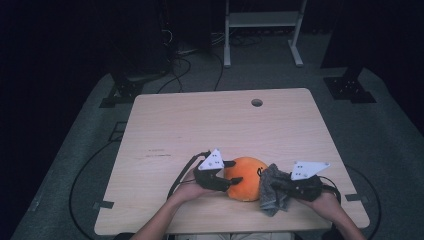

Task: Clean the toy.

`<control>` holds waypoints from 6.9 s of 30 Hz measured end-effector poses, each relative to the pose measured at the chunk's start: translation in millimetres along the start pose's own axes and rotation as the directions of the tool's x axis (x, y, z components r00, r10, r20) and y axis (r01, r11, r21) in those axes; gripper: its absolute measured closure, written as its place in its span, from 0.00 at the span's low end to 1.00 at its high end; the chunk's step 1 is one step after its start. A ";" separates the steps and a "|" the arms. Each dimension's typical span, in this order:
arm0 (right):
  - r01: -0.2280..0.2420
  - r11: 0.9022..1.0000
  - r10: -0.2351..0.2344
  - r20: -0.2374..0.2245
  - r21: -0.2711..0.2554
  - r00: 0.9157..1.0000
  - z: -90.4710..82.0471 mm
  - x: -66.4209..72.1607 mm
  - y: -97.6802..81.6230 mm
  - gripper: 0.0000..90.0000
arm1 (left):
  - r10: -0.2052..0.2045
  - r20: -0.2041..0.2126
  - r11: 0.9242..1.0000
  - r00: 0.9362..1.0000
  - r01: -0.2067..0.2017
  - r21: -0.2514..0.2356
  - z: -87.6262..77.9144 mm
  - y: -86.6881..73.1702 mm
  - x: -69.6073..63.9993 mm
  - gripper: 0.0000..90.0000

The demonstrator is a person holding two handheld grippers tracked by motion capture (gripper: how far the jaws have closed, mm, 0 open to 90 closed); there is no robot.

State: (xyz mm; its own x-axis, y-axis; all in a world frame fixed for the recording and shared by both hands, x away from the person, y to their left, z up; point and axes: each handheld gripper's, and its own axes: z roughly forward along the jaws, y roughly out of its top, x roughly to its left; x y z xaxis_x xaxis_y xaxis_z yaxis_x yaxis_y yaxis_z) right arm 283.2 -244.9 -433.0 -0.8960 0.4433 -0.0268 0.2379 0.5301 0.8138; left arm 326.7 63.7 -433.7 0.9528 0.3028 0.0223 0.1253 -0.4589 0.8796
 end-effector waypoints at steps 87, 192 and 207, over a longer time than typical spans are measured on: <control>-0.069 0.994 0.074 0.049 -0.087 0.996 -0.9 -19.0 21.9 0.90 | 0.014 0.021 0.999 1.000 -0.013 -0.038 -5.2 -11.2 3.9 0.33; 0.043 0.995 -0.039 0.054 -0.087 0.998 13.8 11.5 23.7 0.90 | -0.215 0.008 0.976 0.976 0.216 -0.018 -10.6 -7.7 26.9 0.56; 0.004 0.997 -0.008 -0.045 -0.076 0.999 30.4 16.5 33.3 0.90 | -0.232 0.054 0.972 0.971 0.234 -0.034 -10.9 -2.6 24.5 0.45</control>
State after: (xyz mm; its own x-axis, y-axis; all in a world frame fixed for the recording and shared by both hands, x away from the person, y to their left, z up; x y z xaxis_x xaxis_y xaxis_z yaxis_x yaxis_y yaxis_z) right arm 287.8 -197.9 -424.0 -0.9137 0.4063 -0.0070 0.2048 0.4753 0.8557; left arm 346.7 81.4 -430.3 0.9114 0.3549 -0.2081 0.3350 -0.3465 0.8762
